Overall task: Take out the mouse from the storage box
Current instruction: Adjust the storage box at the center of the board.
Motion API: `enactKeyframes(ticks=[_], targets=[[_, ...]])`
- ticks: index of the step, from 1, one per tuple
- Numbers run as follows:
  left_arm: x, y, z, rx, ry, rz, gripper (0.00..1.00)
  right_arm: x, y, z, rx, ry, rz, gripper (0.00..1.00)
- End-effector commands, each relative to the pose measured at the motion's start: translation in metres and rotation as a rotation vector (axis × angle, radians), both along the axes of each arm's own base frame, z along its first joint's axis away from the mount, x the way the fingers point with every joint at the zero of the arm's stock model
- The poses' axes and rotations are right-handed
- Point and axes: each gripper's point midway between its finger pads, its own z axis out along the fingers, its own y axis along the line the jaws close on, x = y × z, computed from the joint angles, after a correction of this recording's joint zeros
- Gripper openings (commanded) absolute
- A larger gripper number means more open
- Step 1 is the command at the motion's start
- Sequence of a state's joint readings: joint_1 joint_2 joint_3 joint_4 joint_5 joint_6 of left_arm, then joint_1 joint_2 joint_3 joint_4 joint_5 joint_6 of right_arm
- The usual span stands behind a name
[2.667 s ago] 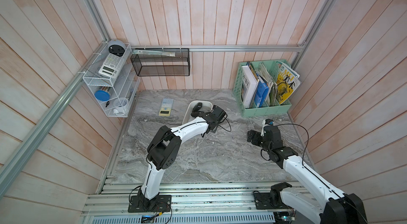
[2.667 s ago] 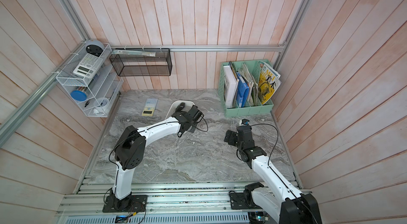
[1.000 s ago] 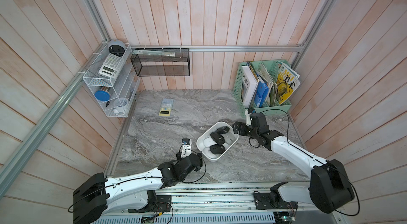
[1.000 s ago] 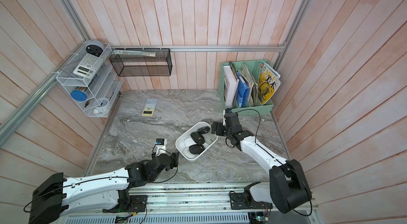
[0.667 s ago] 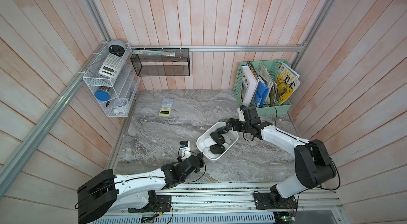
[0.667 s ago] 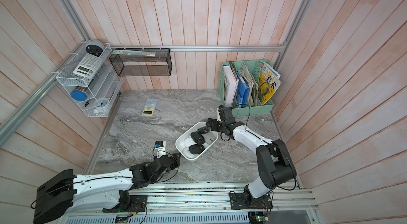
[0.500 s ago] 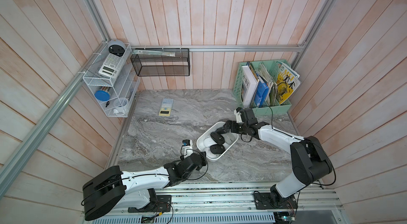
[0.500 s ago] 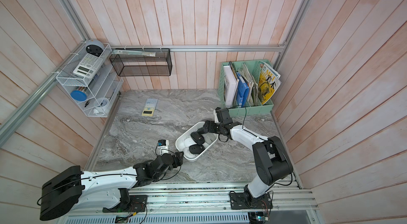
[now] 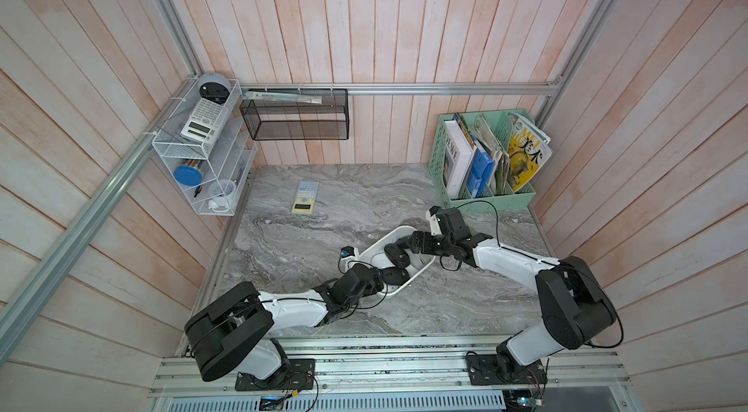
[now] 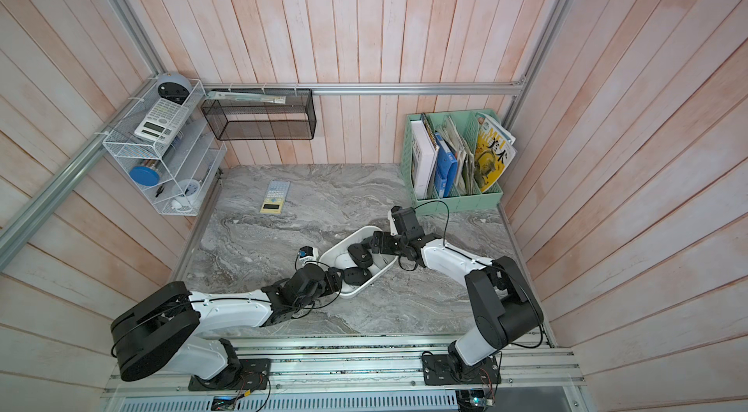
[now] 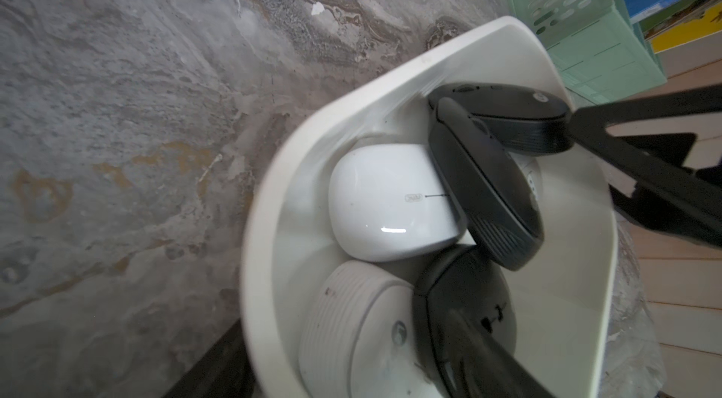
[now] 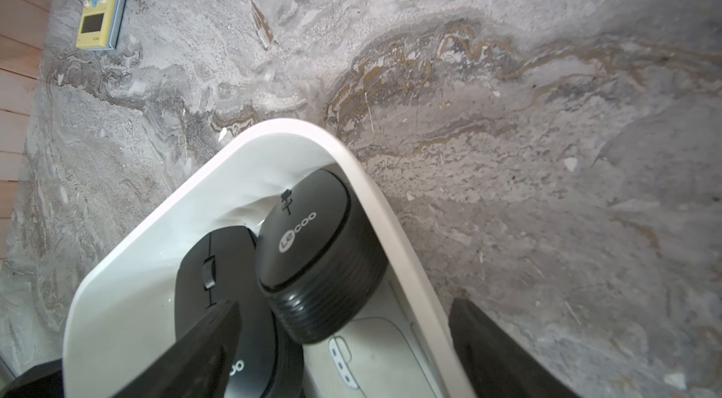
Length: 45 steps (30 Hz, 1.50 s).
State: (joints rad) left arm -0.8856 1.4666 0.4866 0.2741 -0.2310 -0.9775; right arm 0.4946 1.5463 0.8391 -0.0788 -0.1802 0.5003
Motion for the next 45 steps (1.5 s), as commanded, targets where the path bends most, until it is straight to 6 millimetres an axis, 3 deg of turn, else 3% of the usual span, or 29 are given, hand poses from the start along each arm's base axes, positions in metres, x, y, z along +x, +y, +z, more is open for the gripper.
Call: enactKeyframes(ticks=[1,7,12,18,24,35,40,45], targets=[[0.011,-0.018,0.019,-0.088,-0.026,-0.044,0.76,-0.018,0.011,0.006,0.051,0.0,0.02,0.89],[0.037,-0.008,0.021,-0.029,-0.023,-0.034,0.76,-0.041,0.018,0.003,0.084,0.009,0.031,0.89],[0.063,-0.002,0.02,0.018,0.005,-0.043,0.76,-0.046,0.015,0.006,0.095,-0.001,0.006,0.92],[0.06,-0.002,0.019,0.011,0.029,-0.062,0.77,-0.039,-0.008,0.01,0.071,0.0,-0.075,0.95],[0.06,-0.011,0.026,-0.05,0.042,-0.069,0.78,-0.041,0.013,0.0,0.142,0.058,-0.003,0.92],[0.103,-0.047,0.033,-0.053,0.042,-0.098,0.78,-0.018,0.027,0.005,0.137,0.039,0.005,0.91],[0.119,-0.044,0.032,-0.036,0.042,-0.062,0.78,0.006,0.026,0.0,0.15,0.083,-0.029,0.91],[0.123,-0.032,0.031,-0.024,0.037,-0.023,0.79,0.015,0.015,-0.006,0.136,0.107,-0.074,0.92]])
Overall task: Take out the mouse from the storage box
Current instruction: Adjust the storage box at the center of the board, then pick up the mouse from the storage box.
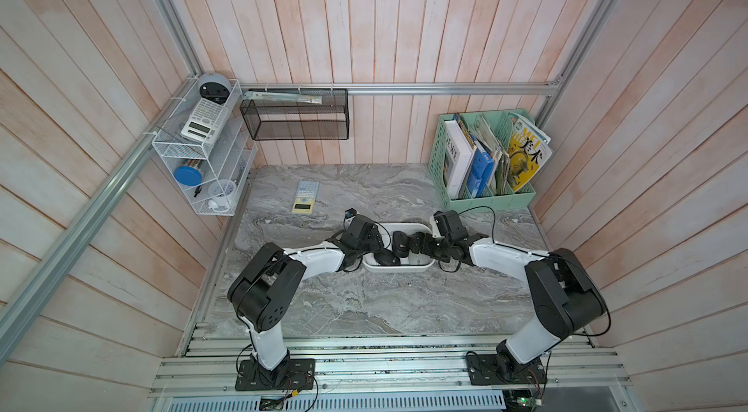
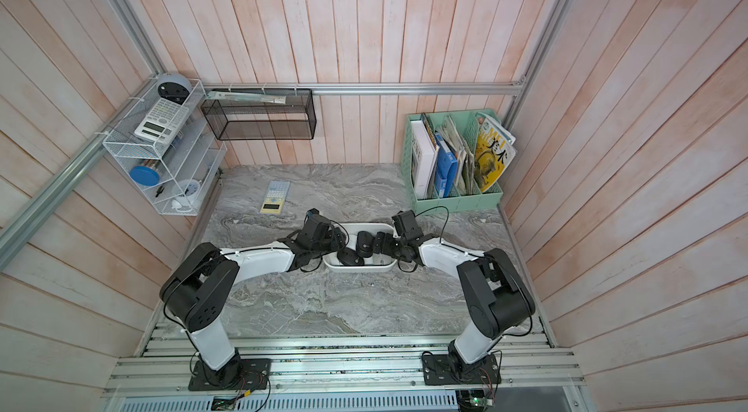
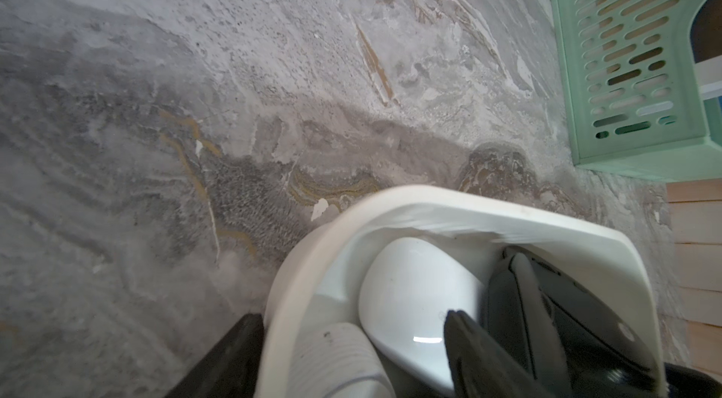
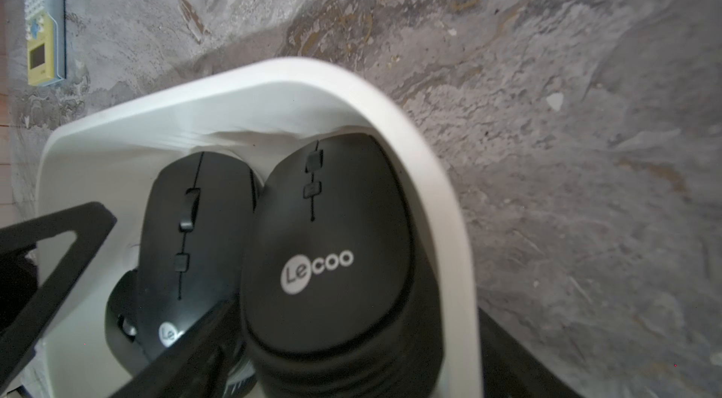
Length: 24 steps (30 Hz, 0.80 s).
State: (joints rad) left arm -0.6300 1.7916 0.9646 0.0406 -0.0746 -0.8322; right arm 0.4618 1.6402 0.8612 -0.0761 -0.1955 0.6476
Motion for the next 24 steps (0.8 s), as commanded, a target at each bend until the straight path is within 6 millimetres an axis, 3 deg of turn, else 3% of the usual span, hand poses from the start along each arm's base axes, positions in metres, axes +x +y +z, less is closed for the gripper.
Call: enactKeyframes(ticks=[1,6,10,16,20,24], targets=[[0.002,-0.022,0.023,-0.087,-0.037,-0.056,0.81,0.007,0.018,0.019,0.077,-0.032,0.045,0.93],[-0.002,0.003,0.028,-0.018,-0.043,-0.034,0.96,0.005,-0.005,0.018,0.073,-0.024,-0.006,0.94],[-0.01,0.039,0.039,0.059,-0.048,-0.009,0.98,-0.003,-0.026,0.025,0.015,-0.033,-0.033,0.95],[-0.041,0.099,0.082,0.264,-0.171,0.019,0.99,-0.017,-0.042,0.053,-0.072,-0.086,-0.035,0.95],[-0.06,0.13,0.093,0.311,-0.287,0.066,1.0,-0.026,-0.03,0.077,-0.126,-0.149,0.001,0.95],[-0.069,0.134,0.094,0.232,-0.378,0.089,1.0,-0.033,0.005,0.083,-0.138,-0.153,0.077,0.95]])
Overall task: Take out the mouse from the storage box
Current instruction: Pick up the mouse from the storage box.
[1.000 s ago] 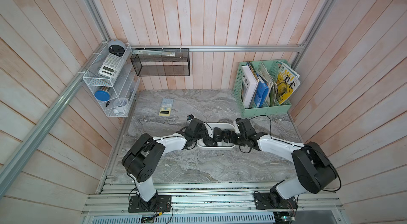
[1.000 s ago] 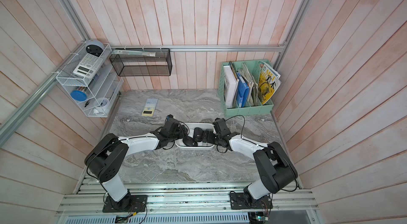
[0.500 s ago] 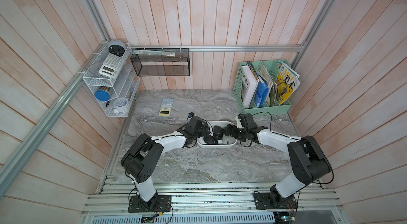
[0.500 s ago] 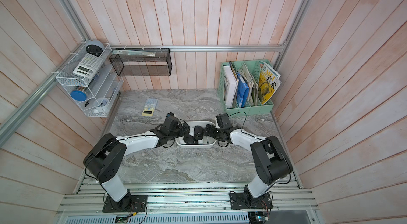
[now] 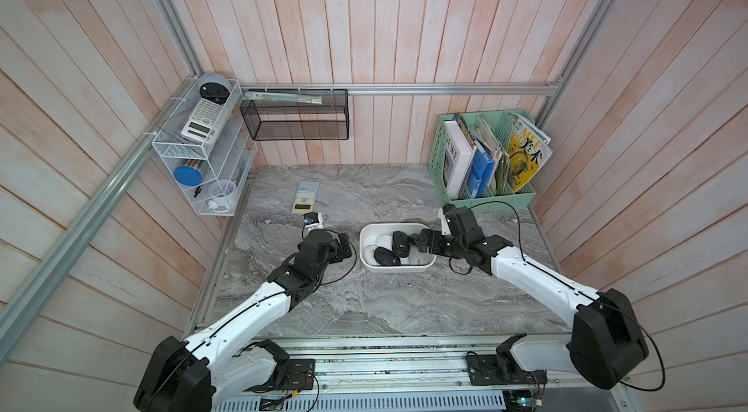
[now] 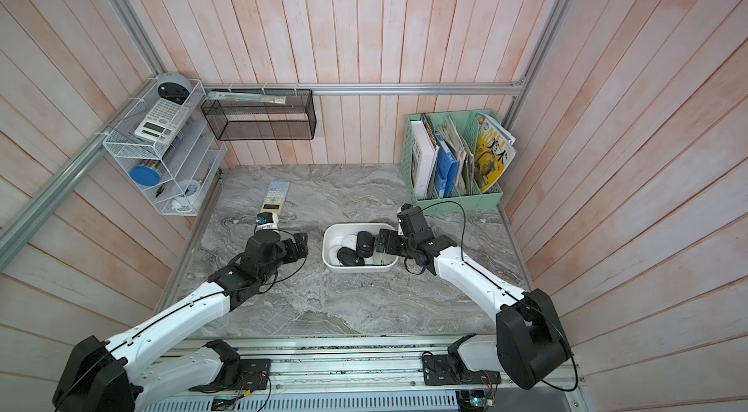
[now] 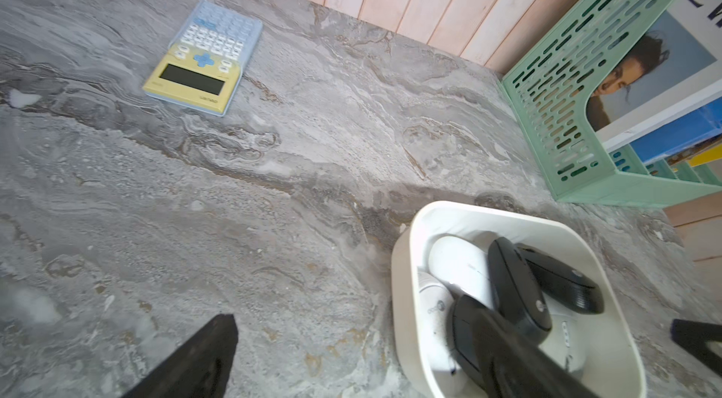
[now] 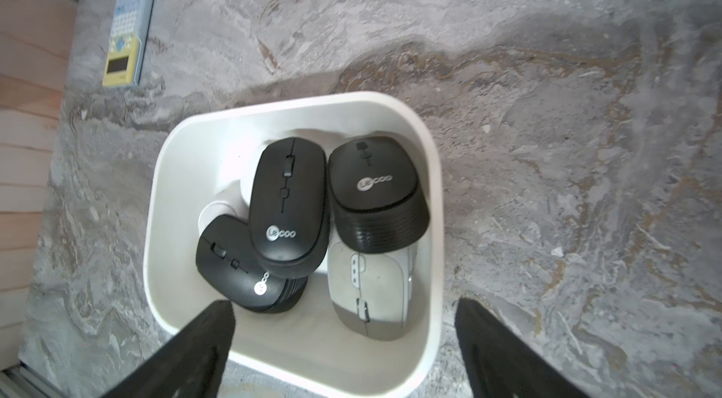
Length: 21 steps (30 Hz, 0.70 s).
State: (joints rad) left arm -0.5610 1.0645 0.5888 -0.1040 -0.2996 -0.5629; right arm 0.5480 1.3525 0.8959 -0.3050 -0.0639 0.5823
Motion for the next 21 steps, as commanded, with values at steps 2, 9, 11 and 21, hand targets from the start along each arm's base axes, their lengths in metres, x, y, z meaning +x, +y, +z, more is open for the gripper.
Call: enactKeyframes(ticks=[2,9,11,21], targets=[[0.0,0.012,0.008,0.047,-0.072,0.022,1.0,-0.005,0.024,-0.004,-0.081,0.021,0.049,0.94],[-0.006,0.02,0.012,0.03,-0.081,0.06,1.0,0.001,0.058,-0.026,-0.127,0.069,0.09,0.9],[-0.006,0.019,0.013,0.025,-0.082,0.053,1.0,0.005,0.06,-0.03,-0.136,0.079,0.086,0.9],[-0.005,0.017,0.015,0.024,-0.078,0.046,1.0,0.017,0.069,-0.051,-0.202,0.139,0.107,0.82]])
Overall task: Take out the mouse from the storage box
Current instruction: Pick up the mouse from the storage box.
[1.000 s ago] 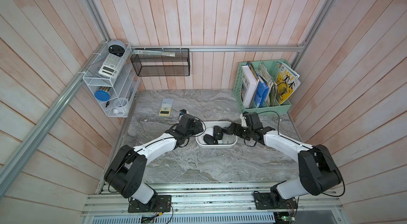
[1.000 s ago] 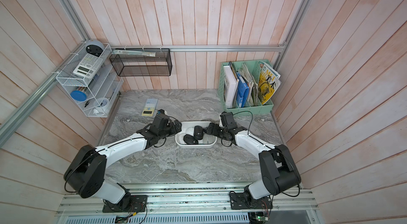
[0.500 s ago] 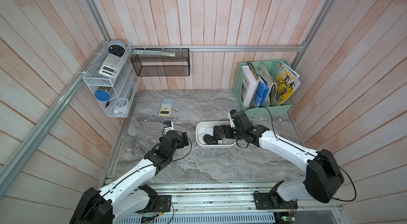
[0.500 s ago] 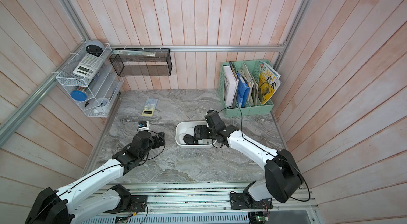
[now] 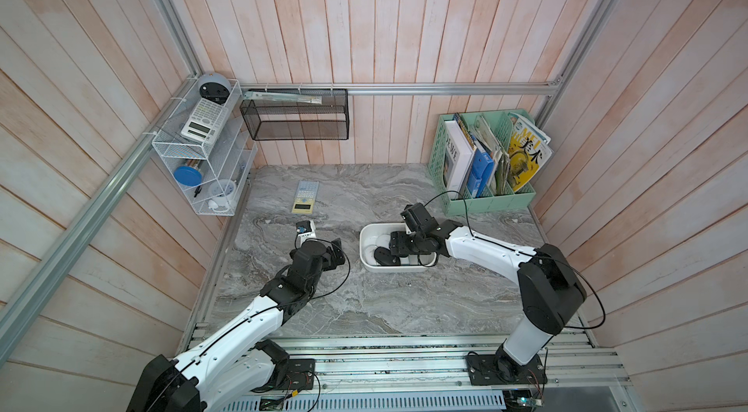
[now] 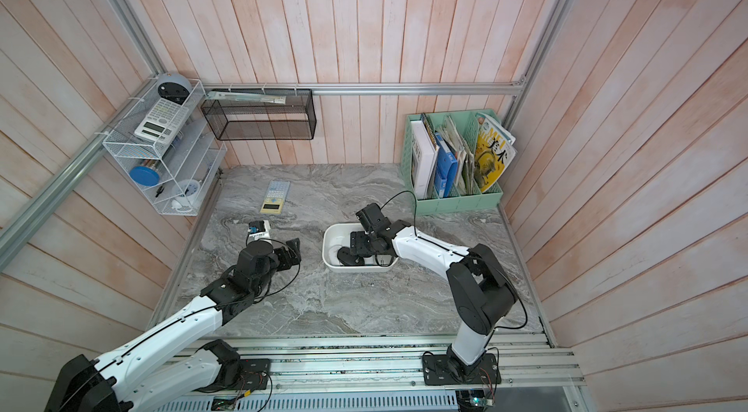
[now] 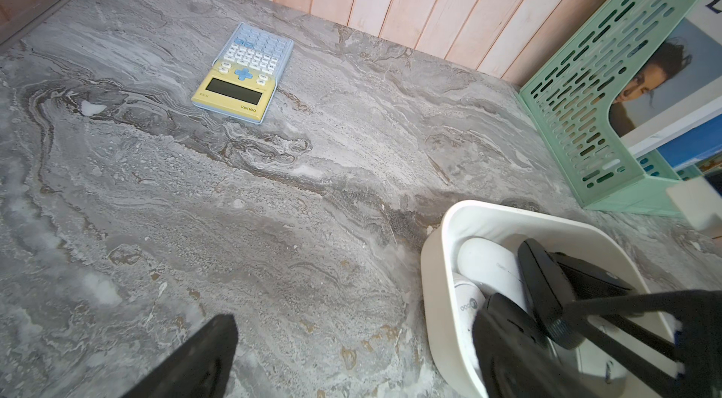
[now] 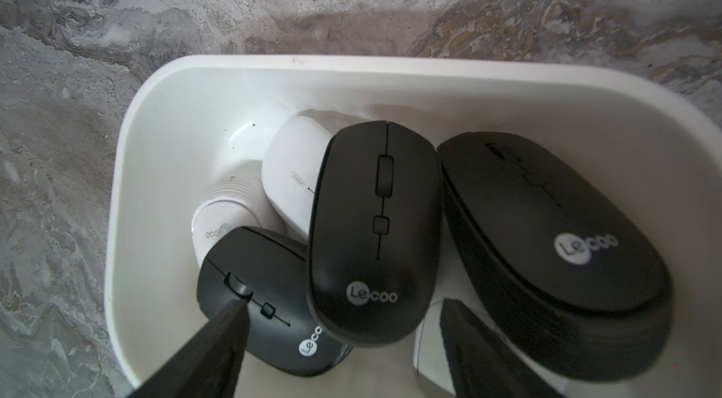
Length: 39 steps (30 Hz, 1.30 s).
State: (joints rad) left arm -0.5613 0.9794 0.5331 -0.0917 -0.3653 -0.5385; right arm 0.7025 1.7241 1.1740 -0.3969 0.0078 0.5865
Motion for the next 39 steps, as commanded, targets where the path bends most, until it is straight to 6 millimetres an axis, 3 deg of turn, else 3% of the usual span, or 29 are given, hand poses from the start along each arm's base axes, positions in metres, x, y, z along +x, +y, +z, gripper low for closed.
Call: enactKeyframes(ticks=[1,19,25,31,39], targets=[[0.002,0.0,0.008,-0.002,-0.019,0.004,1.0,0.003,-0.004,-0.007,-0.06,0.032,0.003,0.81],[0.004,-0.001,0.006,0.0,-0.018,0.0,1.0,0.009,0.001,-0.031,-0.098,0.113,0.028,0.79],[0.005,-0.001,0.005,0.005,-0.015,0.002,1.0,0.011,0.003,-0.032,-0.101,0.115,0.031,0.69],[0.005,-0.001,0.004,0.011,-0.013,0.003,1.0,0.01,0.002,-0.023,-0.092,0.096,0.032,0.61],[0.006,-0.001,0.003,0.016,-0.01,0.006,1.0,-0.004,0.002,0.011,-0.069,0.035,0.066,0.57]])
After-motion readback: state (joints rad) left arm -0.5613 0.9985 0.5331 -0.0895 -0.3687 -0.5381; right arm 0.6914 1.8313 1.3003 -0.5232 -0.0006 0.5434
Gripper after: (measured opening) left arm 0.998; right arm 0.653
